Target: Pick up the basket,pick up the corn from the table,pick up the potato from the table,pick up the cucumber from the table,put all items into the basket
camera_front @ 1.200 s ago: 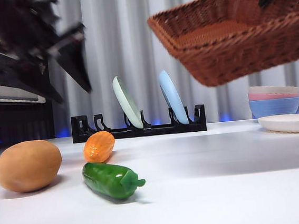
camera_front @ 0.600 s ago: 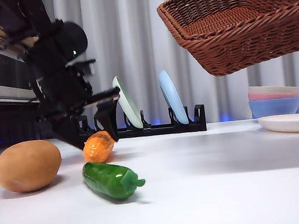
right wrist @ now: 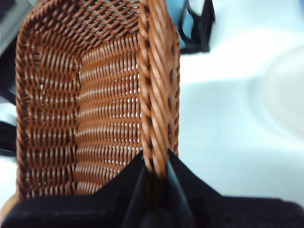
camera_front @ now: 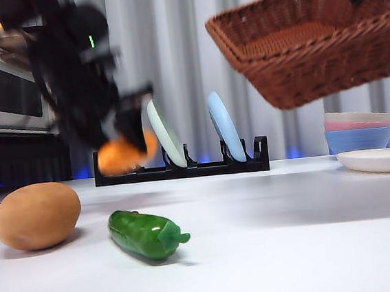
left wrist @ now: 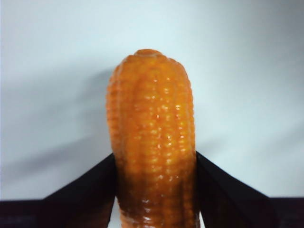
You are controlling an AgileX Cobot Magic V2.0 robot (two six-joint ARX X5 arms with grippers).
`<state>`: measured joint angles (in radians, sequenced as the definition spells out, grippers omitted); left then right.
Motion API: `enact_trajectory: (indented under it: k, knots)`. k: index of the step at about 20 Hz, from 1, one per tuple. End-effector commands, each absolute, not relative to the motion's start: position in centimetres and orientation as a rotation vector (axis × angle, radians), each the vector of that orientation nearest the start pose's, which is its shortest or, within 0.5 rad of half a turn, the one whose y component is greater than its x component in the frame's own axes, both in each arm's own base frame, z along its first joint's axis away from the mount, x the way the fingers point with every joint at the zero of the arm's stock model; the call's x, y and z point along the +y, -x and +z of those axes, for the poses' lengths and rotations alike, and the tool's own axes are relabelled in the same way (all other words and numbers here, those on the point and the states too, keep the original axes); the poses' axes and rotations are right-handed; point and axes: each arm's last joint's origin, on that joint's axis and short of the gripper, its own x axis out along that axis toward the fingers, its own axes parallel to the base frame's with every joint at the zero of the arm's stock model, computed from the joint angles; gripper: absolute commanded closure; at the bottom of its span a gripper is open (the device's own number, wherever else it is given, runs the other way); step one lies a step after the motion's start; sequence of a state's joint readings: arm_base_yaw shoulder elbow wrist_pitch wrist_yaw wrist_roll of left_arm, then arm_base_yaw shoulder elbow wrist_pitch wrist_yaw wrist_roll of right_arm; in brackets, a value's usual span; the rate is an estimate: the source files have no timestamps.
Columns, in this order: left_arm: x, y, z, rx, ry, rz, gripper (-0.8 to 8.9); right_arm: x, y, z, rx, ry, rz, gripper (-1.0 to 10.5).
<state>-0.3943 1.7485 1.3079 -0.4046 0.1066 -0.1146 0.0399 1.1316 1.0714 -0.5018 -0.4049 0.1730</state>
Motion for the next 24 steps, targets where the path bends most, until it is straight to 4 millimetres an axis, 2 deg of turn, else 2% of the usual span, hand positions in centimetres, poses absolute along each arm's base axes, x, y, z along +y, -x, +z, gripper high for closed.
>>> enact_trajectory:
  k: [1,3,5,7,9,11,15,21,22,23,24]
  knots:
    - [-14.1,-32.8,29.3,0.705,-0.003,-0.45,8.22,2.6,-24.9,33.3,0.603,-0.307,0.401,9.6]
    - [-13.5,-30.4,33.2,0.591,0.027,-0.473,8.22,3.2,-26.2,32.3,0.63,-0.328,0.412,9.6]
    - [-13.7,-27.8,36.0,0.506,0.051,-0.517,8.22,3.9,-27.3,31.4,0.655,-0.345,0.424,9.6]
    - [-14.8,-25.7,37.4,0.461,0.049,-0.583,8.22,5.1,-28.2,30.5,0.678,-0.362,0.45,9.6]
    - [-16.7,-24.4,37.4,0.462,0.029,-0.652,8.22,6.4,-28.8,30.0,0.684,-0.377,0.48,9.6]
    - [-19.4,-23.6,36.5,0.492,-0.003,-0.727,8.22,7.6,-28.8,30.0,0.675,-0.366,0.521,9.6]
    - [-23.9,-22.7,33.6,0.559,-0.106,-0.723,8.22,8.8,-28.7,30.3,0.658,-0.39,0.556,9.6]
    - [-26.9,-23.5,29.6,0.66,-0.181,-0.732,8.11,8.9,-28.6,30.3,0.673,-0.416,0.598,9.6]
    - [-27.2,-23.7,28.9,0.682,-0.191,-0.728,7.79,8.9,-28.6,30.3,0.675,-0.422,0.605,9.6]
    - [-27.4,-23.9,28.3,0.703,-0.202,-0.724,6.76,8.9,-28.6,30.3,0.675,-0.422,0.605,9.6]
    - [-27.4,-23.9,28.0,0.714,-0.208,-0.721,5.29,8.9,-28.6,30.3,0.676,-0.423,0.608,9.6]
